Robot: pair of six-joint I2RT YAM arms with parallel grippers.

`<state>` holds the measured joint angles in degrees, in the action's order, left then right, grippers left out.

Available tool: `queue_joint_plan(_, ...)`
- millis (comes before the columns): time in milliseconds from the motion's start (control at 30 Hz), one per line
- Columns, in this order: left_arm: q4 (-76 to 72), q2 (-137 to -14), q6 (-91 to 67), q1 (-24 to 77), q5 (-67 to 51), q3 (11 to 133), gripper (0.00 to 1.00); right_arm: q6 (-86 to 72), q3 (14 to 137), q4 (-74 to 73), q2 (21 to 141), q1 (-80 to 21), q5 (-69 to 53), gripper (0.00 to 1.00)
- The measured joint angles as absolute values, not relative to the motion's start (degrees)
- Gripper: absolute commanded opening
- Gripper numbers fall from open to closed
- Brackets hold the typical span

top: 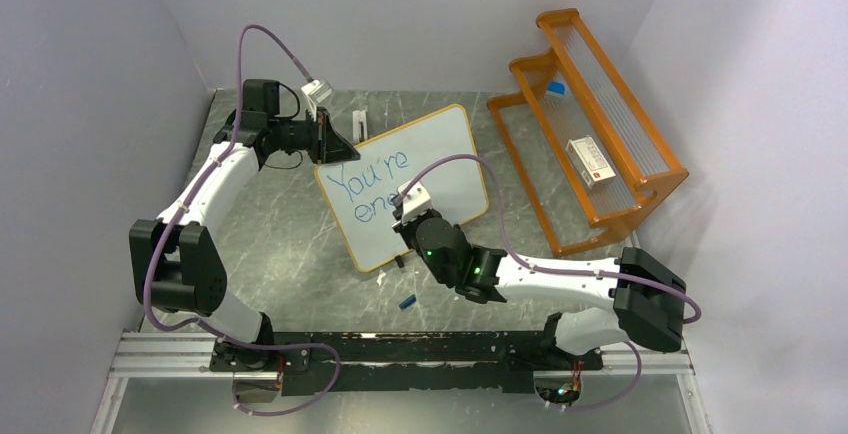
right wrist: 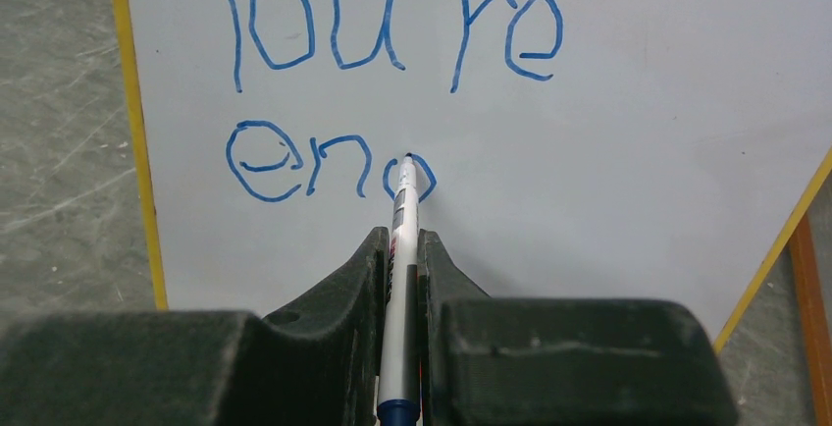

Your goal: Write a sentence on the whiteboard

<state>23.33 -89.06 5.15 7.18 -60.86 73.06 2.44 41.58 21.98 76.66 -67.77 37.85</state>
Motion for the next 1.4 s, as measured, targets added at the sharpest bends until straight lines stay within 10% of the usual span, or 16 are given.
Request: queue_joint_plan(1400, 23.33, -89.06, 5.13, 7.18, -60.90, 73.06, 0.05, 1.10, 41.32, 18.65, 73.30, -65.25, 36.73, 0.00)
